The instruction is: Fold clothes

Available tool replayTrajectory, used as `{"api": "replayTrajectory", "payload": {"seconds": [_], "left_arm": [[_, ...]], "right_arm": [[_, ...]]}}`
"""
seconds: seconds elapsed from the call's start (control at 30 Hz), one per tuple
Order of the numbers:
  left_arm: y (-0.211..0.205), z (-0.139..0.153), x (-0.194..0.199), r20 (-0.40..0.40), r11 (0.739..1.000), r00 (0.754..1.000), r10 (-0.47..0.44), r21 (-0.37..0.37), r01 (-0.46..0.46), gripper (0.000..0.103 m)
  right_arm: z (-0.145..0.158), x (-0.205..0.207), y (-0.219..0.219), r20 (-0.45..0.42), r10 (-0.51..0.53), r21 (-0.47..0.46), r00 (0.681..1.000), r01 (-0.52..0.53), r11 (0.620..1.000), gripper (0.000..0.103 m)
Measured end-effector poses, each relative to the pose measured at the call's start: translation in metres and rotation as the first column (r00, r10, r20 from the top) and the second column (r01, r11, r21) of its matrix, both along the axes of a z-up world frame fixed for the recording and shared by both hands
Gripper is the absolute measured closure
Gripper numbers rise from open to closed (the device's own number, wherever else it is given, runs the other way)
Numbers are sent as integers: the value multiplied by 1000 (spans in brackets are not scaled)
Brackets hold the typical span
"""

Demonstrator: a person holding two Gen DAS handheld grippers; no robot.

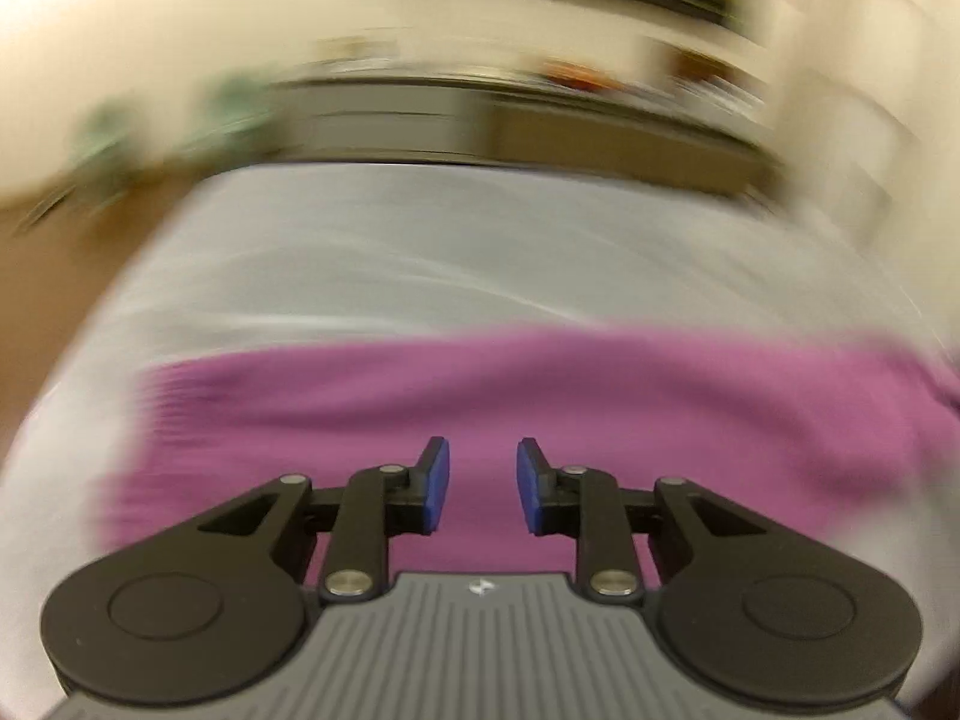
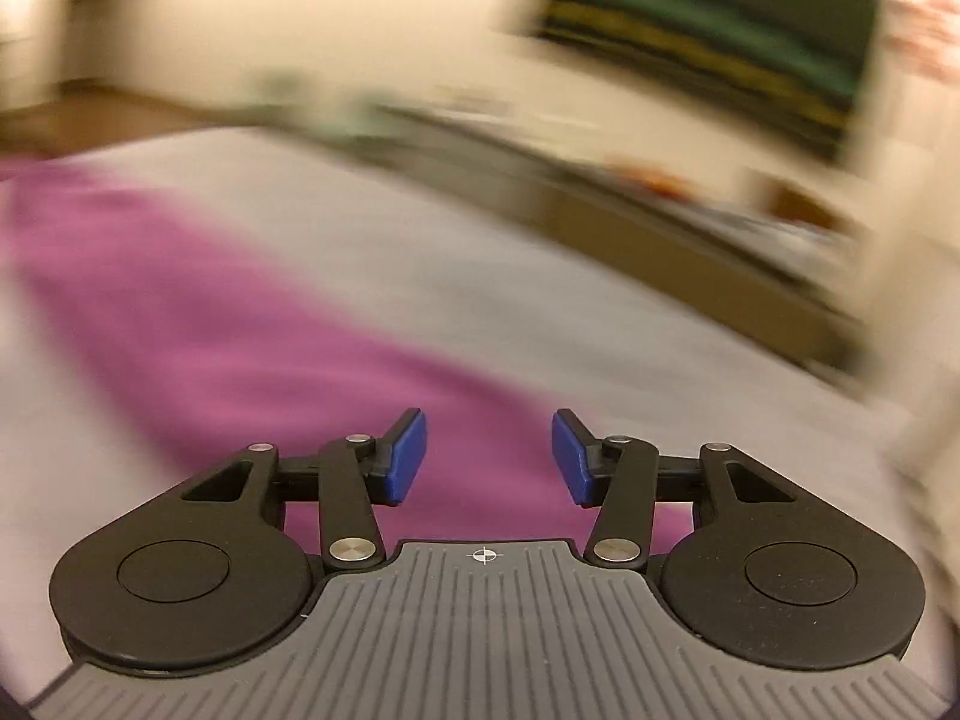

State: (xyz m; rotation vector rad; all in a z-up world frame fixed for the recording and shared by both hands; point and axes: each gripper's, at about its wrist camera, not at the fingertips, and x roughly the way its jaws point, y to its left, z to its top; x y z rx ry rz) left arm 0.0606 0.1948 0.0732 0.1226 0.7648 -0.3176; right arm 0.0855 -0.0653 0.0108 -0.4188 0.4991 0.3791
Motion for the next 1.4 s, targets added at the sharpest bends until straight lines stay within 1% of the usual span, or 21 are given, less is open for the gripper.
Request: {"api": "replayTrajectory", "payload": {"seconds": [0.07, 0.17, 0.23, 0.33, 0.47, 0.57, 0.63, 0.67, 0.7, 0.73, 0.77, 0.83, 0.9, 1.0, 1.1, 1.2, 1.27, 1.3, 1.33, 1.37, 1.4], "left_arm": [[-45, -13, -19, 44, 989, 990, -131, 71, 128, 76], [-81, -32, -30, 49, 959, 970, -236, 172, 225, 76], [-89, -41, -27, 55, 950, 970, -236, 223, 218, 76], [-88, -50, -15, 60, 953, 978, -202, 242, 182, 77], [-91, -48, -19, 59, 940, 957, -285, 212, 267, 77], [-102, -51, -27, 80, 917, 932, -353, 229, 327, 66], [-109, -60, -26, 73, 909, 933, -353, 264, 323, 66], [-111, -62, -25, 72, 907, 935, -348, 276, 317, 69], [-111, -63, -24, 75, 908, 937, -342, 284, 309, 78], [-111, -63, -23, 78, 908, 938, -337, 291, 302, 95], [-112, -63, -21, 81, 908, 940, -331, 299, 294, 100], [-107, -59, -31, 93, 895, 925, -367, 305, 325, 101], [-101, -53, -44, 106, 877, 903, -417, 309, 369, 101], [-94, -50, -61, 109, 842, 868, -485, 327, 430, 101], [-98, -66, -63, 63, 808, 863, -500, 392, 440, 101], [-95, -67, -55, 55, 826, 887, -459, 395, 403, 91], [-91, -66, -48, 51, 841, 904, -425, 391, 373, 88], [-89, -65, -45, 49, 848, 912, -408, 389, 358, 82], [-88, -65, -41, 47, 856, 920, -390, 388, 343, 74], [-86, -65, -38, 45, 862, 927, -373, 386, 328, 73], [-84, -64, -34, 42, 869, 934, -355, 384, 313, 73]], "right_arm": [[-9, -14, 45, -16, 156, -44, 988, -156, 987, 51], [-25, -16, 73, -53, 228, -101, 972, -232, 967, 54], [-34, -10, 75, -72, 216, -135, 974, -224, 965, 62], [-36, 3, 67, -107, 169, -109, 980, -181, 977, 85], [-29, 9, 53, -130, 135, -17, 982, -139, 990, 85], [-34, 16, 58, -130, 134, -15, 982, -137, 990, 85], [-38, 18, 62, -124, 133, -52, 983, -140, 989, 85], [-39, 19, 64, -129, 127, -63, 983, -136, 989, 96], [-37, 20, 65, -131, 122, -65, 984, -131, 989, 100], [-30, 20, 62, -132, 121, -44, 984, -128, 991, 100], [-22, 20, 57, -134, 127, -7, 983, -129, 992, 101], [-6, 15, 42, -135, 138, 61, 981, -130, 990, 102], [-3, 8, 29, -155, 151, 98, 976, -137, 986, 102], [-23, 7, 25, -229, 175, 43, 958, -169, 985, 102], [-36, 7, 23, -281, 200, 4, 939, -207, 978, 100], [-19, 4, 14, -235, 222, 83, 946, -209, 974, 89], [-12, 4, 17, -199, 238, 130, 951, -215, 968, 78], [-13, 4, 24, -192, 247, 121, 950, -227, 966, 73], [-15, 5, 31, -185, 257, 112, 948, -240, 964, 62], [-20, 5, 40, -183, 267, 84, 946, -256, 963, 55], [-26, 7, 48, -201, 266, 45, 943, -262, 964, 55]]}}
